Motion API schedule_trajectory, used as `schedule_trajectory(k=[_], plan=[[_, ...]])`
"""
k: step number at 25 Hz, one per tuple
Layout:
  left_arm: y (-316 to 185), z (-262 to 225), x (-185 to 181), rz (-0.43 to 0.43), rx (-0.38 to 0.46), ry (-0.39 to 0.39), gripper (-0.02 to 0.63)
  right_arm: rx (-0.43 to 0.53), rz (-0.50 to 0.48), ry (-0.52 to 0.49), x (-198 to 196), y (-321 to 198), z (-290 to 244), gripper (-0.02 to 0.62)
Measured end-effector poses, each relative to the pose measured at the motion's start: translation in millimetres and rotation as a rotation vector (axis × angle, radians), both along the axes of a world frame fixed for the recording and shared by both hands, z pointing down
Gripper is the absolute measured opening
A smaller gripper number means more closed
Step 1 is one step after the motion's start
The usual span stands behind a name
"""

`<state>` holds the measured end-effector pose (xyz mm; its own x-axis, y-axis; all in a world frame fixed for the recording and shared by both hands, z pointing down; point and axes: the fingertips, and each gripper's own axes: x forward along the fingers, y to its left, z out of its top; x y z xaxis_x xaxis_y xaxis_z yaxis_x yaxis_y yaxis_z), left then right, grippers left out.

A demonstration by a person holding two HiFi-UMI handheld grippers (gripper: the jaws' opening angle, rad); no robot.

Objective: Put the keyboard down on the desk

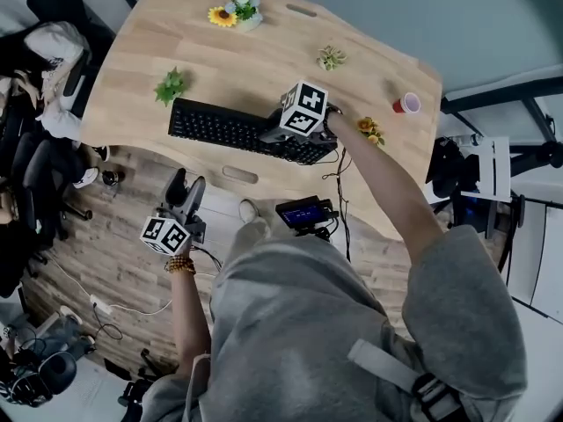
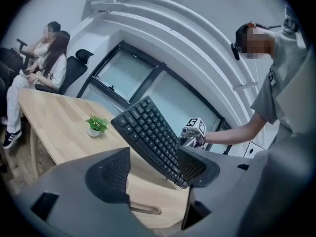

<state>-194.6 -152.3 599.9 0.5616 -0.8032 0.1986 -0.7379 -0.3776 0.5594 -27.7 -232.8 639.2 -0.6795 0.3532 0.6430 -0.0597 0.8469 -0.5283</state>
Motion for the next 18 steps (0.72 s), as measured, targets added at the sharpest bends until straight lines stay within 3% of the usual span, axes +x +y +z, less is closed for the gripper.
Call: schedule_trajectory(k=[5, 18], plan=[[12.0, 1.0, 19.1, 0.053, -0.002, -0.047, 0.298, -0.059, 0.01, 0.029, -0.1, -8.3, 24.7, 0.081], [17.1, 6.7, 15.3, 0.009, -0.032, -0.055, 0.298, -0.135, -0.028, 0.128, 3.1, -25.0, 76.2, 0.083]])
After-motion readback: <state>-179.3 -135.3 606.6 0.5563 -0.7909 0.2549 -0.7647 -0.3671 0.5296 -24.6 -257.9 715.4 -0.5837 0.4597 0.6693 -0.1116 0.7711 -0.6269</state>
